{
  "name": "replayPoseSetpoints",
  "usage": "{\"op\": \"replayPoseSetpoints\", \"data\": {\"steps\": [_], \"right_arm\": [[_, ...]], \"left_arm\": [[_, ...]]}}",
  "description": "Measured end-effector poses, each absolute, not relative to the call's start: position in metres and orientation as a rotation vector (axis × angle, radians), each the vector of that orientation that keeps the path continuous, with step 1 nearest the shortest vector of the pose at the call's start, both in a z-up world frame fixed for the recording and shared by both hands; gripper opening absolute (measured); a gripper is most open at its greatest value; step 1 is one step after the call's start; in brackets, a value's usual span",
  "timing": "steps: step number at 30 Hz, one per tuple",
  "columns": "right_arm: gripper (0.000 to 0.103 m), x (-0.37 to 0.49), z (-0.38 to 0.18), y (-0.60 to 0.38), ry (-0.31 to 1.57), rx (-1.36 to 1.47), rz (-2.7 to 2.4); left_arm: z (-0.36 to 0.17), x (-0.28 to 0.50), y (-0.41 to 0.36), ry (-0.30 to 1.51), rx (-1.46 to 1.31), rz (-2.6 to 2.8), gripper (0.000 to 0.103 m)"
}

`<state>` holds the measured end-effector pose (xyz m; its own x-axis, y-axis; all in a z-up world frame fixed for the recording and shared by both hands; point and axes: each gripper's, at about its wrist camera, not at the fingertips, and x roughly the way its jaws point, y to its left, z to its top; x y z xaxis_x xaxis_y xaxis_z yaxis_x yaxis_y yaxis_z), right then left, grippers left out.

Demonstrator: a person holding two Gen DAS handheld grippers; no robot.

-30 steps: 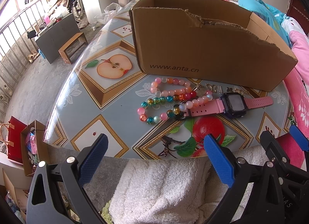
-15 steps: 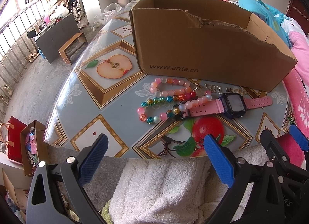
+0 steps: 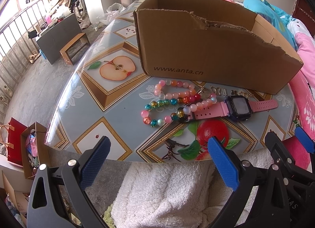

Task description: Organize jewelry

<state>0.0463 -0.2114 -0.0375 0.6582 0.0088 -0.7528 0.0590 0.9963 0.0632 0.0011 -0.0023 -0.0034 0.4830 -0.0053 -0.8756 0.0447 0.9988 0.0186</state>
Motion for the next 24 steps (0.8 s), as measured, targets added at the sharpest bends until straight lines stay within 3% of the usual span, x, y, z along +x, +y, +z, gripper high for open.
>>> {"op": "replayPoseSetpoints", "data": {"steps": [24], "right_arm": [[0.095,0.0448,-0.0379,-0.2117,0.839,0.090,-0.038]], "left_arm": [[-0.0030,0.0015,-0.0022,1.062,0.042,-0.050,0.097]]}}
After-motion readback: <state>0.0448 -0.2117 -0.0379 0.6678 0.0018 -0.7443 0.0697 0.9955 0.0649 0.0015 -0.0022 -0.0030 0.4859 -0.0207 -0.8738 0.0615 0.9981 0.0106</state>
